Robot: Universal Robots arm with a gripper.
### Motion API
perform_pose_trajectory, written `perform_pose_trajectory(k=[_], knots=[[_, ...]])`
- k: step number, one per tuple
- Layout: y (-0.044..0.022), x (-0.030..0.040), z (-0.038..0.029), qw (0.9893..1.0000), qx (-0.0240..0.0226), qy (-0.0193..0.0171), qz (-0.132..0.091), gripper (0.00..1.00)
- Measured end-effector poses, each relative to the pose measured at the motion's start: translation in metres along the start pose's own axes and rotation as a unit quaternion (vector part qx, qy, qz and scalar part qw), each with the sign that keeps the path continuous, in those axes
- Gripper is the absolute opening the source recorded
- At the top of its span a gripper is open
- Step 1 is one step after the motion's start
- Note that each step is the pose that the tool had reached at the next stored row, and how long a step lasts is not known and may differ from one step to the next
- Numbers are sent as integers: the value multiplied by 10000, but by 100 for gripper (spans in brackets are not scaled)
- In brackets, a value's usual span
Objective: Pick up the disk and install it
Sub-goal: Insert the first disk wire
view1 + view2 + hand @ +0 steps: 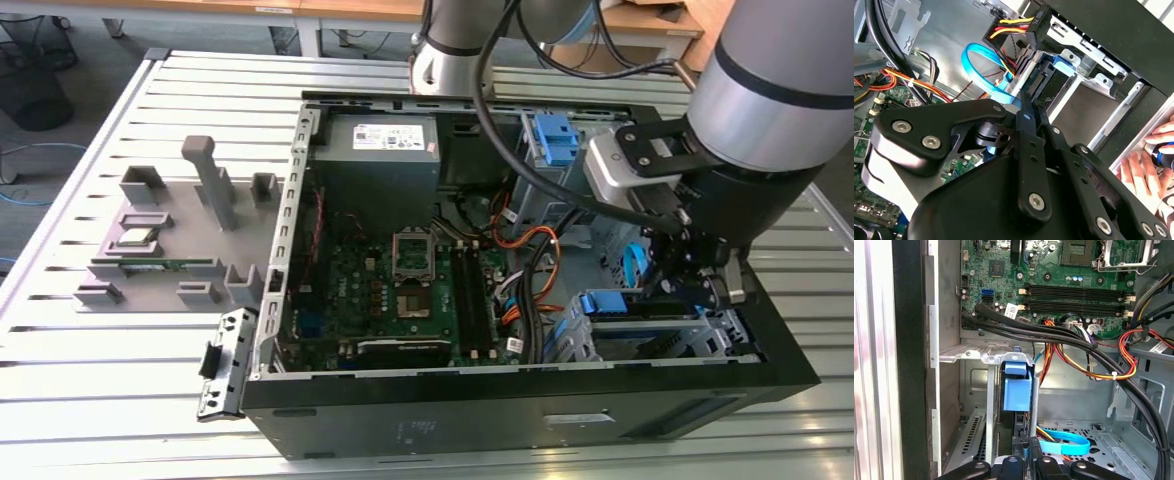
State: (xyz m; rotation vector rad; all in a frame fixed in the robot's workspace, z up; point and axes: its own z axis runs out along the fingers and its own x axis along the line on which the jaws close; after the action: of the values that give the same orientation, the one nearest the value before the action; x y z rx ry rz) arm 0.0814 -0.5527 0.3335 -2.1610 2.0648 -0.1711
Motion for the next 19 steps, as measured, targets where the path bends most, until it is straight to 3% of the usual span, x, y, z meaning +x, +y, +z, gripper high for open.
perform_pose_trajectory(k=[19], knots=[[-3, 24, 28, 10000, 1, -20, 4, 16]])
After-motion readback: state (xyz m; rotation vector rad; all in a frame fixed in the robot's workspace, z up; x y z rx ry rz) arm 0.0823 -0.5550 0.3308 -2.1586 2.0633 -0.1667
